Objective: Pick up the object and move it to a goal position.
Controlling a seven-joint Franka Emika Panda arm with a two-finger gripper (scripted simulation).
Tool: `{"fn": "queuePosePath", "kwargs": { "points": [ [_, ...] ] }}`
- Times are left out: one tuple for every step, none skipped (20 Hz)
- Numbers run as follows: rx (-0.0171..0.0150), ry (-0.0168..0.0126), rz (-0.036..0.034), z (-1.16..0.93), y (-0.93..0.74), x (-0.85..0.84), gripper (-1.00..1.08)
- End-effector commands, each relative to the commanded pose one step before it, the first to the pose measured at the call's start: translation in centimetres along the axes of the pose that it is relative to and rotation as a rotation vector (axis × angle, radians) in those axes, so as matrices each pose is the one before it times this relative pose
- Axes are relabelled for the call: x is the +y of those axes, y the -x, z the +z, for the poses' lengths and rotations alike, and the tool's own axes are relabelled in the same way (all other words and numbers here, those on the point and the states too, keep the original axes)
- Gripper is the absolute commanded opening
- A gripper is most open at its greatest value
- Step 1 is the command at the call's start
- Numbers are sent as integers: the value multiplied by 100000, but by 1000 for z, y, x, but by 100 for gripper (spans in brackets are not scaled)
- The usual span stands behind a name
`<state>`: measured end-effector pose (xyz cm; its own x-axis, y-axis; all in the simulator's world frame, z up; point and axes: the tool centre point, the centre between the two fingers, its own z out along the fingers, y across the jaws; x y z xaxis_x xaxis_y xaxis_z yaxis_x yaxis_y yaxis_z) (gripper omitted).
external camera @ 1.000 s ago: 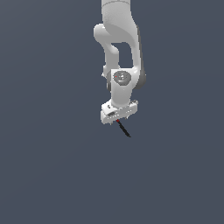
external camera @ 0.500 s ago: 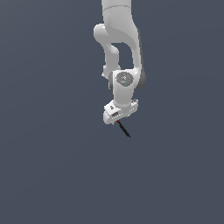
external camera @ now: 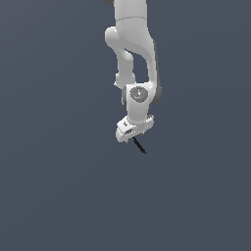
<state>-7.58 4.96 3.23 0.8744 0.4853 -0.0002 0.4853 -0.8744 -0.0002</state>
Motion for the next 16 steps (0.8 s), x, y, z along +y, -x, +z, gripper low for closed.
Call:
{"fn": "queuePosePath", "kwargs": {
  "points": [
    [-13,0,-183,1159,44,-43,100],
    [7,7,-48,353,-2,-3,100],
    [0,0,0,298,1,20,100],
    [8,10,-47,234,-14,-6,100],
    [0,0,0,183,-7,15,100],
    [9,14,-46,122,-18,-11,100],
    [0,0,0,77,-6,7,100],
    [0,0,0,25,-2,3,100],
    [0,0,0,0,0,0,-100],
    [0,0,0,0,0,0,-100],
    [0,0,0,0,0,0,-100],
    [0,0,0,0,0,0,-100],
    [0,0,0,0,0,0,-100],
    [0,0,0,0,0,0,-100],
    [0,0,0,0,0,0,-100],
    [0,0,0,0,0,0,-100]
  ]
}}
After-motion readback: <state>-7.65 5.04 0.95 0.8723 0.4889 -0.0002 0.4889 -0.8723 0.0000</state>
